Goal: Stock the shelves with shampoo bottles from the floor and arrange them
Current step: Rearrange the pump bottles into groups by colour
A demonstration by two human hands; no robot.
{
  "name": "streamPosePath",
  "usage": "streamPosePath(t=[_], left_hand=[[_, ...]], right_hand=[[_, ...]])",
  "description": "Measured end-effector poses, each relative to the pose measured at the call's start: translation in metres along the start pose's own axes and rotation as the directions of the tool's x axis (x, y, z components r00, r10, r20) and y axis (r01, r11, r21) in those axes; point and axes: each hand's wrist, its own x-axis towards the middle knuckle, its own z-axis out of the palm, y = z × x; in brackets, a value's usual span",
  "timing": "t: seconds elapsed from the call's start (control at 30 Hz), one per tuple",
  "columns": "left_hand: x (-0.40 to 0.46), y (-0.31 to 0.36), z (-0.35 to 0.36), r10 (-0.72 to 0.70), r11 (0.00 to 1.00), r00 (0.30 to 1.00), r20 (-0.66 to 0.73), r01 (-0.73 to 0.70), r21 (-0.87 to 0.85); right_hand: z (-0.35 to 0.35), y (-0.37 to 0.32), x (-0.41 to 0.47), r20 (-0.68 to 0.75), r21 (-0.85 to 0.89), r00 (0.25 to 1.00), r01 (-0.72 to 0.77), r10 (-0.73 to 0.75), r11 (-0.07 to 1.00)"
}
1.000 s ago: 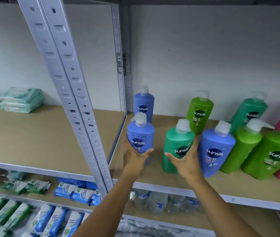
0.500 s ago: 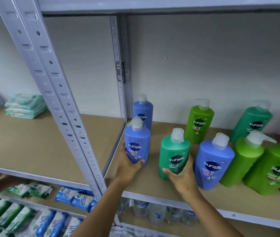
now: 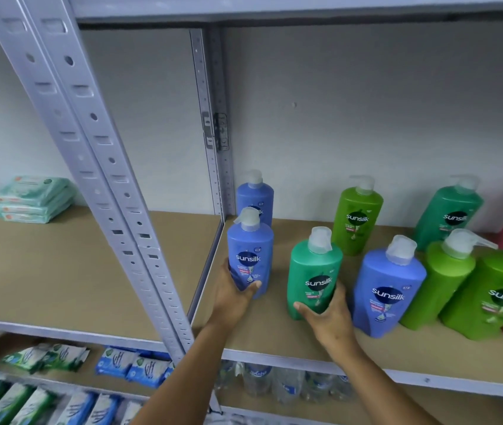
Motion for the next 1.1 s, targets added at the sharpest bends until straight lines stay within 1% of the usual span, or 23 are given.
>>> streamPosePath(t=[0.2, 0.3, 0.43, 0.87, 1.03, 1.1], left_hand=[[0.012, 0.004, 0.005, 0.011, 1.0, 1.0, 0.002, -0.011, -0.014], [0.019, 0.007, 0.007, 0.024, 1.0, 1.0, -0.004, -0.024, 0.012], [0.029, 0.008, 0.006, 0.004, 1.0, 1.0, 0.0, -0.004, 0.008], [0.052, 0.009, 0.009, 0.005, 0.999, 1.0, 0.001, -0.005, 0.032], [0.055, 0.009, 0.011, 0.002, 0.996, 1.0, 0.014, -0.004, 0.088], [0.051, 0.007, 0.012, 0.0, 0.993, 1.0, -0.012, 0.001, 0.121]], right_hand=[[0.0, -0.004, -0.001, -0.003, -0.002, 1.0, 0.01, -0.01, 1.0], [-0.001, -0.005, -0.001, 0.006, 0.002, 1.0, 0.012, -0.012, 1.0], [-0.002, -0.004, 0.001, 0.012, 0.009, 1.0, 0.012, -0.012, 1.0], [0.0, 0.0, 0.004, 0.005, -0.019, 1.0, 0.008, -0.007, 1.0], [-0.002, -0.004, 0.002, 0.015, -0.035, 1.0, 0.001, 0.0, 0.999], [-0.004, -0.004, 0.002, 0.03, -0.045, 1.0, 0.011, -0.009, 0.999]])
